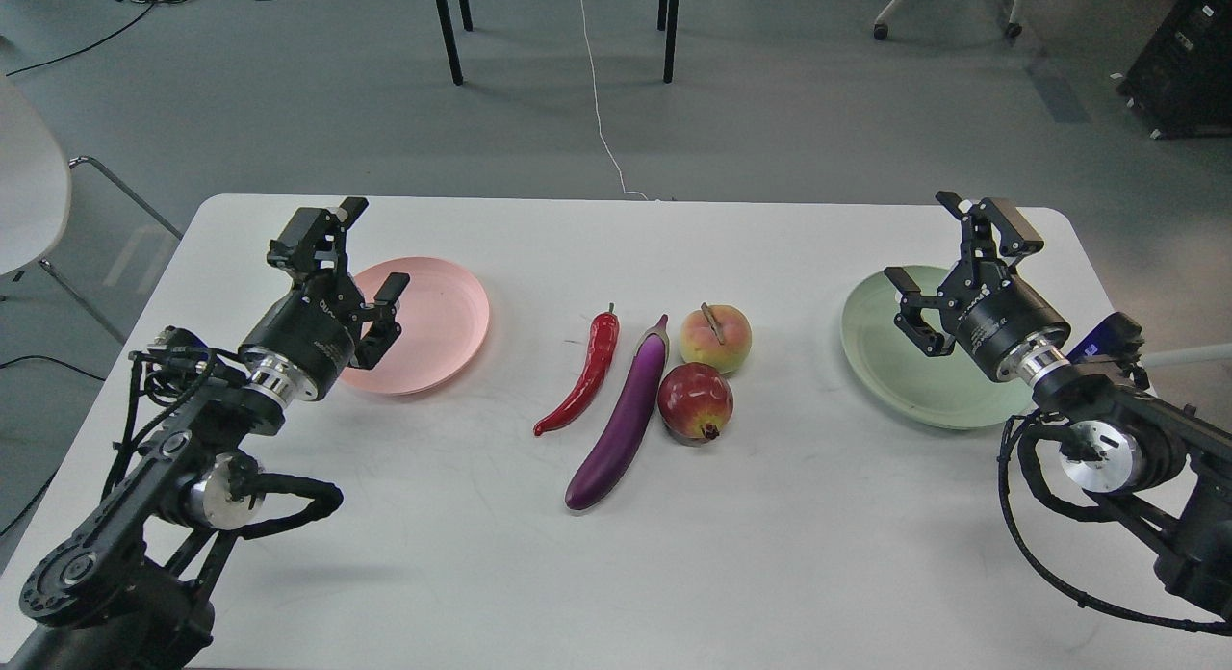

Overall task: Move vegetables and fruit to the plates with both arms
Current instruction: 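Reach the right gripper toward the red apple beside the eggplant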

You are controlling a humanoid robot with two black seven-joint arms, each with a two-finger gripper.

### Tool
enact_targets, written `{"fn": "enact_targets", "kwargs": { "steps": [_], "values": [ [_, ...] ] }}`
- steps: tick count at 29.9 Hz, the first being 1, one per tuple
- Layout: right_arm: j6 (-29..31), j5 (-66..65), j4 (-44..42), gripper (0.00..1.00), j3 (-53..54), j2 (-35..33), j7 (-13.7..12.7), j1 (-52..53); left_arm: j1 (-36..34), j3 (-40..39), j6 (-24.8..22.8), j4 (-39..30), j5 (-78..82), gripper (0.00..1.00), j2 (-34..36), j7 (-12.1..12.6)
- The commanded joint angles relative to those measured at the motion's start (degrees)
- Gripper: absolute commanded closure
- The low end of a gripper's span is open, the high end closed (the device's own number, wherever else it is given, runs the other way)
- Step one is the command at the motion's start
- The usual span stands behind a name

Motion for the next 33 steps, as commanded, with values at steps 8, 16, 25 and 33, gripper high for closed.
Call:
{"fn": "enact_targets", "kwargs": {
  "steps": [8,16,25,33],
  "values": [
    [0.8,-1.1,2.4,0.02,-0.8,-3.3,1.8,1.3,-0.1,-0.5,-0.8,-0.4,-0.8,0.00,-1.4,-0.4],
    [1.0,-28.2,12.8,0.02,-4.1,-15.4,4.3,11.4,-0.9,-1.8,-1.7,-0.6,-1.5,0.00,0.3,-1.2],
    [1.1,-55.9,17.9,0.02,-38.6,-15.7,4.3,46.5,-0.8,-1.7,-1.5,-0.7,-1.5,0.00,0.5,-1.3],
    [-1.2,-70.0,19.3,0.02,-59.2,0.3,4.3,61.9,-0.6,-1.8,-0.6,-1.6,-1.5,0.00,-0.4,-1.3]
  ]
}}
